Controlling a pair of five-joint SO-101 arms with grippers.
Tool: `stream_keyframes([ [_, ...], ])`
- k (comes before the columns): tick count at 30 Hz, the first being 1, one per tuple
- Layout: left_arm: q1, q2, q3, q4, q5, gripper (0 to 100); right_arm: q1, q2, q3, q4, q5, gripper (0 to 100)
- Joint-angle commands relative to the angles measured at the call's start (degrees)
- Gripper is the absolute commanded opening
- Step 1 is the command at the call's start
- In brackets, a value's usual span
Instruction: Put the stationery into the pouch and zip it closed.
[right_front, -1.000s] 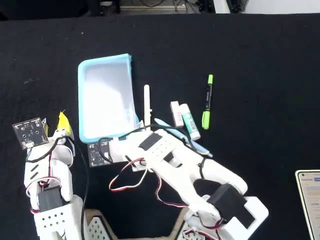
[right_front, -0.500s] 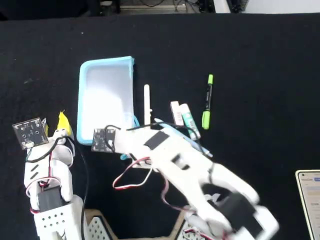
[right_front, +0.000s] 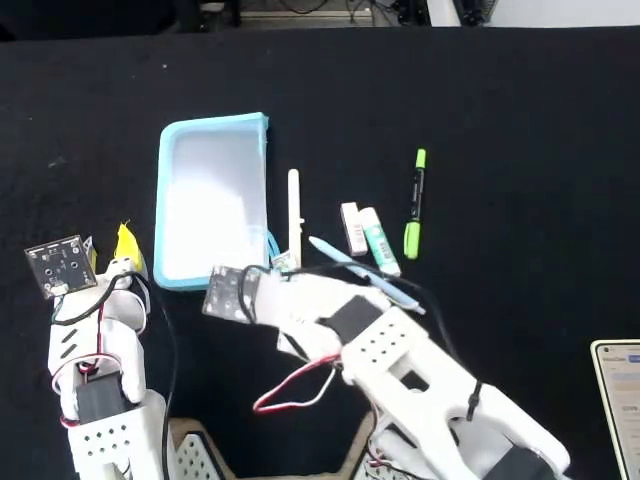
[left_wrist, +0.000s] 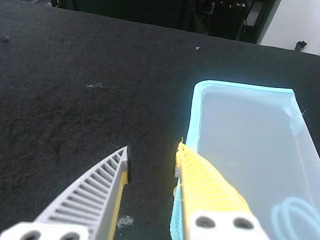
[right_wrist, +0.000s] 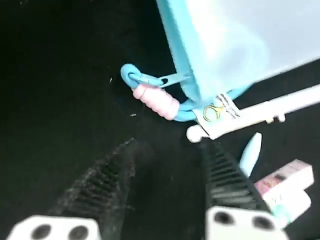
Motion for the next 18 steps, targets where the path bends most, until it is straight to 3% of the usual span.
stream_keyframes([
  [1,0.0,-0.4,1.2,-1.0,0.3,16,-2.2,3.1,3.6,-10.8,6.5,21.1],
  [6,0.0,-0.4,1.2,-1.1,0.2,16,-2.4,8.7,3.8,-19.0,7.6,21.1],
  [18,0.1,-0.4,1.2,-1.1,0.2,16,-2.5,22.2,-4.7,-19.6,10.0,21.0],
])
